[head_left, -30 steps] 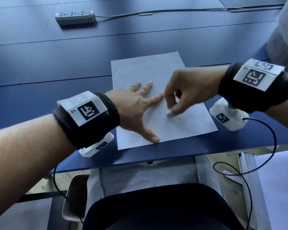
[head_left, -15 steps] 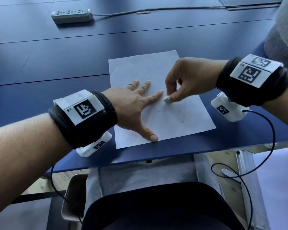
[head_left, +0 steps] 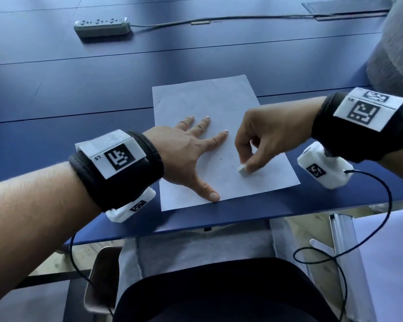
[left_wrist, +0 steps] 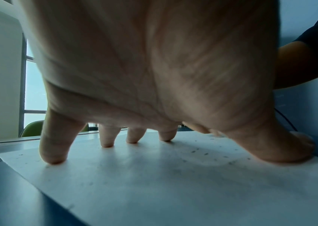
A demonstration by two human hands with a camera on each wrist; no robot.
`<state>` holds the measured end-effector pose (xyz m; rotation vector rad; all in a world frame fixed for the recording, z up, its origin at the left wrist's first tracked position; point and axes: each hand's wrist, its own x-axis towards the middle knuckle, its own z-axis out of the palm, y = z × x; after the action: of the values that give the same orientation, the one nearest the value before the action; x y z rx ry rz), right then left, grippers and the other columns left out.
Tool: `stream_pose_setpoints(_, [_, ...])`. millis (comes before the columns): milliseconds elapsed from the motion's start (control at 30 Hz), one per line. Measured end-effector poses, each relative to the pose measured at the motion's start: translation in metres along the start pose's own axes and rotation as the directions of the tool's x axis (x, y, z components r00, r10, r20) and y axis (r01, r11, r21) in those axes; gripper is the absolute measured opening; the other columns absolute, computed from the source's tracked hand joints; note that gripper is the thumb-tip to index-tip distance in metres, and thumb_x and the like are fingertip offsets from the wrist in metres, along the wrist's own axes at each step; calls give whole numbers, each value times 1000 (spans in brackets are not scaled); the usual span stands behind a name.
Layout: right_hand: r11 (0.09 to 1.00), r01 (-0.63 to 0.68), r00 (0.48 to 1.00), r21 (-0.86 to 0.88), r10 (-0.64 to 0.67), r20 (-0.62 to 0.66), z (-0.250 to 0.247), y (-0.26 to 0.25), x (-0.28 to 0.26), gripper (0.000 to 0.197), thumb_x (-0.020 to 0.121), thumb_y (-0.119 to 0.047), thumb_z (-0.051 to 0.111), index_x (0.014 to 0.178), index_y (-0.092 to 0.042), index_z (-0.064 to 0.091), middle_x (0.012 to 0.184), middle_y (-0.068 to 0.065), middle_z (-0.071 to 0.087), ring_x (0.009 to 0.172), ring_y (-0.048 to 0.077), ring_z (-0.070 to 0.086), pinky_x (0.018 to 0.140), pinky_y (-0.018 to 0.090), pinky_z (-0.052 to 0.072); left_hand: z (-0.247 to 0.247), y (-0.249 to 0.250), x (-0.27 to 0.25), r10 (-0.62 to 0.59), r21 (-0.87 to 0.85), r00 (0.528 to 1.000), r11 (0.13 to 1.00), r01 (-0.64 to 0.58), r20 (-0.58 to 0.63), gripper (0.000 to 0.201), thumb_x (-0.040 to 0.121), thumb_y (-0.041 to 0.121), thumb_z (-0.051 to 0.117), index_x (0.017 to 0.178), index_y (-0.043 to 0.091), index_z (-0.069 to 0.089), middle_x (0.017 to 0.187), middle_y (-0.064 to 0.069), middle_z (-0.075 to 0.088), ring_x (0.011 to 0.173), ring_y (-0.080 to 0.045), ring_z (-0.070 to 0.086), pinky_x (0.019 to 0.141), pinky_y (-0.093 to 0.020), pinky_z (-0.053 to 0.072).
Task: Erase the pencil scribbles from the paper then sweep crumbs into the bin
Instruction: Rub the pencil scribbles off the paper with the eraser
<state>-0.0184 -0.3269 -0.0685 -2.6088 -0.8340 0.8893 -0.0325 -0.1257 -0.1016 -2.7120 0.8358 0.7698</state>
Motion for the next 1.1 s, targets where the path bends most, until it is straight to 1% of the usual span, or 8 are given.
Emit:
stream_pose_setpoints(133, [1000,-16,972,-12,13,-236,-7,12,7,18,78,-34,80,69,-21,72,47,-19,55,47,2,49,47,8,37,-2,1,0,-5,-4,1000,1000,5,3,136,36,101,36,148,49,-21,164,4,-21,152,-23,-12,119,-50,23])
stream_pose_setpoints(267, [998,41,995,-50,-45,-93,5,-3,3,18,79,-32,78,67,-21,70,47,-20,56,47,2,50,48,10,37,-3,1,-1,-10,3,1000,1000,10,5,134,43,100,43,149,49,-21,164,4,-21,152,-22,-13,119,-49,24])
stream_pose_setpoints(433, [997,48,952,-66,-65,-300,0,1,17,16,77,-26,77,65,-23,68,62,-8,65,51,7,51,59,28,50,-2,1,0,-7,-1,1000,1000,7,4,134,42,101,42,150,49,-17,164,3,-20,152,-23,-12,119,-49,23])
stream_pose_setpoints(567, [997,54,997,-54,-56,-49,6,-6,11,14,79,-37,77,71,-26,73,58,-16,65,50,4,54,55,21,51,-5,3,-1,0,-12,1000,1000,0,4,133,44,98,50,151,49,-11,165,2,-16,153,-24,-7,119,-49,25])
stream_pose_setpoints(667, [1000,-18,990,-26,14,-138,-5,8,6,14,81,-42,75,79,-28,73,75,-9,71,57,18,62,63,40,61,-13,7,2,31,1,999,1000,-31,-26,129,50,94,55,155,36,6,167,0,-2,153,-24,6,117,-47,29])
stream_pose_setpoints(867, [996,-68,947,-52,48,-316,-9,25,1,16,79,-40,77,79,-24,73,78,-8,71,56,2,56,61,23,48,-26,25,14,106,33,979,994,-102,-176,98,62,82,64,128,14,37,137,1,47,113,-17,48,80,-28,37])
stream_pose_setpoints(1000, [999,11,967,-47,-23,-256,3,14,-4,12,79,-34,78,72,-25,73,69,-10,68,55,3,53,60,17,43,-17,19,18,115,5,985,993,-116,-132,122,59,90,56,153,22,17,166,6,8,150,-13,15,107,-33,35])
stream_pose_setpoints(1100, [999,34,991,-20,-36,-130,1,9,-8,13,79,-35,79,74,-26,74,54,-22,61,52,-3,53,52,7,38,-13,17,19,120,-16,991,992,-121,-63,128,58,93,50,157,35,-8,166,5,-14,152,-13,-7,121,-41,17])
